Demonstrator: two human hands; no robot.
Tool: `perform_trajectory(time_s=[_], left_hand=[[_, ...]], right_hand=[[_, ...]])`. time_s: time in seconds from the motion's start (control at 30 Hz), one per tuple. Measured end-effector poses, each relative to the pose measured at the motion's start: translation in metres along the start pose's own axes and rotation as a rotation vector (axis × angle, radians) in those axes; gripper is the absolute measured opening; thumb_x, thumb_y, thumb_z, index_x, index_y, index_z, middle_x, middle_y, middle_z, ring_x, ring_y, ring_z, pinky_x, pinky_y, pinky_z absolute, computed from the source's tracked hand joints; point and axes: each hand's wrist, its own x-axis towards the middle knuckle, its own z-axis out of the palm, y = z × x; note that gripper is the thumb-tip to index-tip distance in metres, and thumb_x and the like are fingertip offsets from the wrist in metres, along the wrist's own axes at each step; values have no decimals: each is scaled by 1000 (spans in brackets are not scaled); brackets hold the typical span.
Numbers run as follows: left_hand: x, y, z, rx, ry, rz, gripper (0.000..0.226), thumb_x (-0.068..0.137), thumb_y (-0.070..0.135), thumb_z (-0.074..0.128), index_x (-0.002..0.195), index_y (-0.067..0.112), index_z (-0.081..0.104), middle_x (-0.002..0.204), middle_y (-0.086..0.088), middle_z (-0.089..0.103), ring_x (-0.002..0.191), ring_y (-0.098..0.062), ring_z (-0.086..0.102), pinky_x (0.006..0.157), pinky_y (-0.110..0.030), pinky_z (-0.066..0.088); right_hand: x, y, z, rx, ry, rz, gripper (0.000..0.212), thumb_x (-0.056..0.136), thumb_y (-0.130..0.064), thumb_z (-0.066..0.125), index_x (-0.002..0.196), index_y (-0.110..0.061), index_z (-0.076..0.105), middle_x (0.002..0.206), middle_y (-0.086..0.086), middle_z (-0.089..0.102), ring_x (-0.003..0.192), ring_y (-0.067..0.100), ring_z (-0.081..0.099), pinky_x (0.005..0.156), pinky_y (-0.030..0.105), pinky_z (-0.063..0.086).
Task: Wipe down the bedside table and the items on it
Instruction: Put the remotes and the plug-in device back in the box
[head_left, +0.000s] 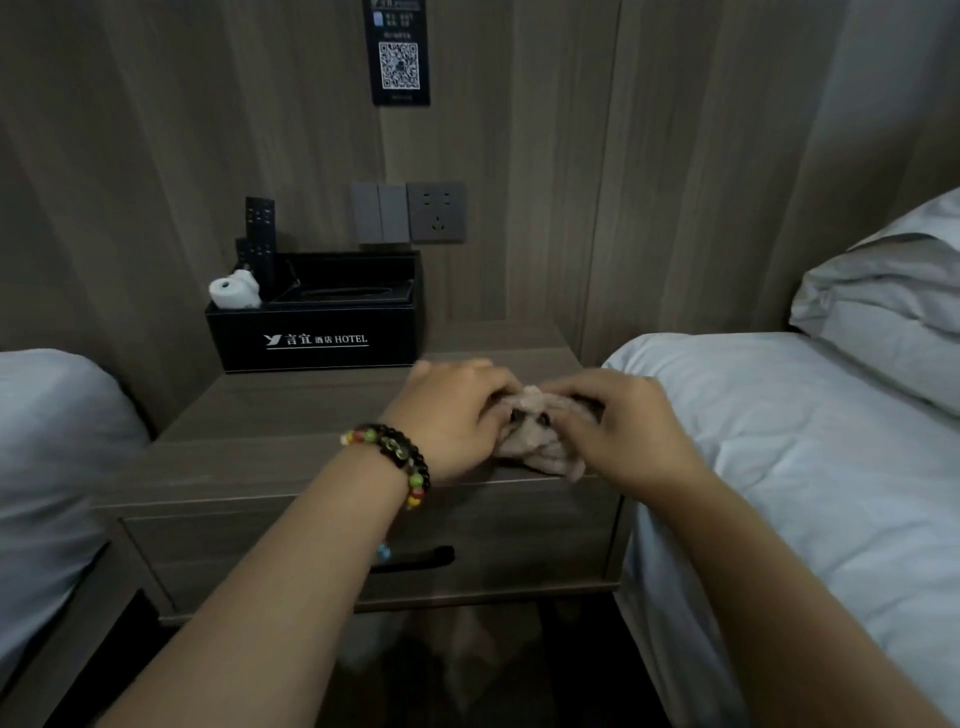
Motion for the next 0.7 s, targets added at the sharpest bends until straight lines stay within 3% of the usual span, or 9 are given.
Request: perform_trajectory(time_s=[0.1,0.2,0.27,0.37,0.43,0.53,0.63,0.7], left_hand=[[1,-4,-33,-101,53,-40,27,90,34,54,113,30,68,107,7,67,105,-17,60,98,-43,44],[-5,-16,-37,-56,-115,-194,48,89,30,62,136,33,50,126,9,60,117,-13,54,107,-41,38],[-13,-26,-24,71,-260,-274,67,84,36,66,144,34,35,141,9,47,129,-15,44,111,-43,30],[-22,-42,-7,93,-310,-293,70,80,38,70,142,35,38,144,7,45,131,-19,42,111,-45,30],[-24,-48,-5,30,-225,-260,59,80,30,71,134,35,49,135,6,55,126,-19,48,108,-44,34],[-24,-48,-7,-51,-32,-132,39,76,16,70,113,32,68,110,10,66,109,-14,58,101,-44,41],[-25,-37,-12,-96,182,3,33,68,21,66,99,27,74,97,12,67,96,-12,61,91,-43,48],[-24,-27,-23,-242,332,12,33,69,27,61,100,25,73,94,12,69,89,-8,64,85,-32,52]], right_hand=[[20,-3,-2,-63,154,-155,23,79,-11,73,100,-21,75,97,-6,70,95,11,58,85,25,45],[28,8,16,-197,159,-126,18,78,-13,69,95,-19,76,99,0,68,96,25,58,83,44,49],[24,14,28,-217,52,-83,20,81,-15,68,100,-18,74,104,2,68,99,27,59,85,47,49],[19,13,34,-76,-184,-42,34,83,-21,69,117,-22,67,113,-4,66,107,14,58,97,34,46],[19,10,36,-19,-257,-28,42,83,-20,70,124,-23,63,115,-5,64,106,9,57,97,26,44],[21,8,38,-81,-250,-50,34,85,-17,67,119,-22,66,108,-3,65,98,10,59,93,31,49],[25,2,31,-125,-60,-176,25,82,-5,63,104,-15,72,93,4,66,87,19,62,80,40,53],[31,-4,18,-101,111,-249,30,78,2,60,100,-12,73,88,6,66,83,22,62,77,35,51]])
